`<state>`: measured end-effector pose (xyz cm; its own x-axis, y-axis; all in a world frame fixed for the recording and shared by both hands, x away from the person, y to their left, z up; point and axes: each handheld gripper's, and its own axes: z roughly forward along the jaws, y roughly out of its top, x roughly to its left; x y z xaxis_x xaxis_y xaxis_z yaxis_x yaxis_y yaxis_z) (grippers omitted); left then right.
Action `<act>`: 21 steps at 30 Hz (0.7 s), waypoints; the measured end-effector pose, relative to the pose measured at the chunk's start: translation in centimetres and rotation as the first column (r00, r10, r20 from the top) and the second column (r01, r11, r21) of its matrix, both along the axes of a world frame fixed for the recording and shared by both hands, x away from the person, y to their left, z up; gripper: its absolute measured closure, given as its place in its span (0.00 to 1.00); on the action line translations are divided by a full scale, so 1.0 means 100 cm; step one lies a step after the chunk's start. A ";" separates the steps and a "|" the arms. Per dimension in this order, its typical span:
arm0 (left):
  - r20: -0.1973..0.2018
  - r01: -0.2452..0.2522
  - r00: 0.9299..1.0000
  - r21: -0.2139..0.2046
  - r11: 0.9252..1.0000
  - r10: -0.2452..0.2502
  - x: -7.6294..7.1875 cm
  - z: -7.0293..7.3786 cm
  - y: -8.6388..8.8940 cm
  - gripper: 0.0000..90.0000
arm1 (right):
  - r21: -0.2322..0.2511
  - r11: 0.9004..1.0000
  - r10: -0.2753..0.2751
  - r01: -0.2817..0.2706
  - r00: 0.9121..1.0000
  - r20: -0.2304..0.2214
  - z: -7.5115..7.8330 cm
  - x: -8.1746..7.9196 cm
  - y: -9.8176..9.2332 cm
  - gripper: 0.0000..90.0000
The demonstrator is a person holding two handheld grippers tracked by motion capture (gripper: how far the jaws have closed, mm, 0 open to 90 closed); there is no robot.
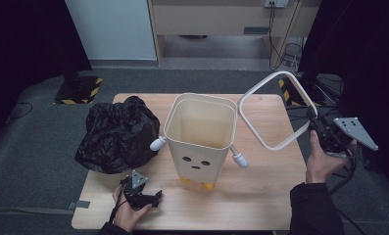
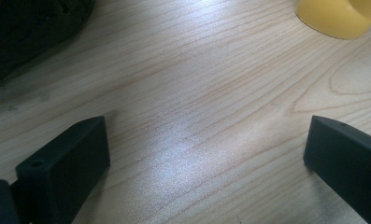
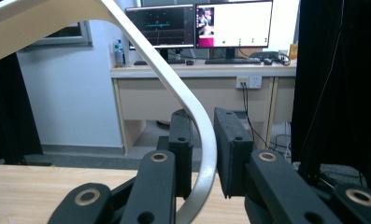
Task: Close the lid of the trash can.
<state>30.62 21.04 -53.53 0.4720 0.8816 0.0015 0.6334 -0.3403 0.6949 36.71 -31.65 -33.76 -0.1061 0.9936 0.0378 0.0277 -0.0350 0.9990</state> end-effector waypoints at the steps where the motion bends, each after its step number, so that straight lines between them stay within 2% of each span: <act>1: 0.000 0.000 1.000 0.000 1.000 0.000 0.000 0.000 0.000 0.00 | 0.002 1.000 0.001 -0.001 1.000 0.004 0.002 0.000 0.000 0.87; 21: 0.000 0.000 1.000 0.000 1.000 0.000 0.000 0.000 0.000 0.00 | -0.001 1.000 0.023 -0.023 0.998 0.060 0.030 -0.004 0.004 0.87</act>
